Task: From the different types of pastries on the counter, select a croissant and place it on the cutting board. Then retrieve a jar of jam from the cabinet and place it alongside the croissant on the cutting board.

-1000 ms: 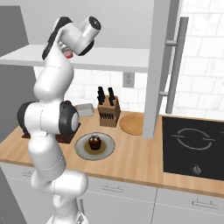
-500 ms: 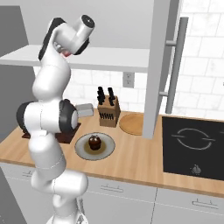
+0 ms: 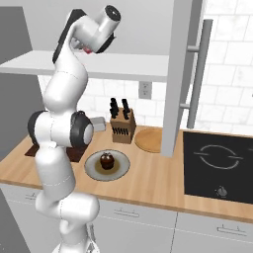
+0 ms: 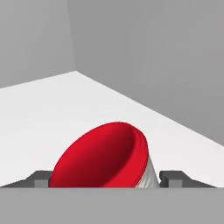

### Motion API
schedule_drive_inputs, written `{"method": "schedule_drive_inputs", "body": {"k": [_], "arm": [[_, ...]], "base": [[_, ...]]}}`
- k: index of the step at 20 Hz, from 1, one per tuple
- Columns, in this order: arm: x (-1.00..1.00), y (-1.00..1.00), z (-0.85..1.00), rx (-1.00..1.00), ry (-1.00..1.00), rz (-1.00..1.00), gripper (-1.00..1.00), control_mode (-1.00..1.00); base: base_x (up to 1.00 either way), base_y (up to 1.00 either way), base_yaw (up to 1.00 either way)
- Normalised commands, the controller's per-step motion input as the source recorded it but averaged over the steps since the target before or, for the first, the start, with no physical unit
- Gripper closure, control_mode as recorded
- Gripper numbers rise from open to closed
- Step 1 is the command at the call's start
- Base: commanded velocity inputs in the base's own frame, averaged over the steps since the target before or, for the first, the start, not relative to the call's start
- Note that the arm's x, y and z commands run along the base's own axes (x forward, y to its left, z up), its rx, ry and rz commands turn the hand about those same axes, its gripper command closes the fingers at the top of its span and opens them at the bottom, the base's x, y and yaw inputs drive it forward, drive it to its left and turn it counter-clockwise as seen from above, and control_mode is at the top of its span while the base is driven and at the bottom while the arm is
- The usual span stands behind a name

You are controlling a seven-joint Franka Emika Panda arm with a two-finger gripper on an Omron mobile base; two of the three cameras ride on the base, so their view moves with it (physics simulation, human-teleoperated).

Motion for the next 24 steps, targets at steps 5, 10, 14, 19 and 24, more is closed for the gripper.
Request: {"method": "schedule_drive_inputs", "body": {"k": [5, 10, 14, 19, 24], "arm": [[-0.34, -0.62, 0.66, 0.21, 0.11, -0.11, 1.0, -1.0], [-0.96, -0.57, 0.02, 0.25, -0.11, -0.02, 1.0, -1.0], [-1.0, -0.42, -0.21, 0.21, -0.22, 0.0, 1.0, -1.0], [-1.0, -0.06, -0.74, 0.11, -0.24, -0.01, 1.0, -1.0], [-1.0, -0.02, -0.67, 0.09, -0.2, -0.04, 1.0, -1.0]], "base": [[0.0, 0.0, 0.0], [0.0, 0.0, 0.0], [0.0, 0.0, 0.0], [0.0, 0.0, 0.0], [0.0, 0.0, 0.0]]}}
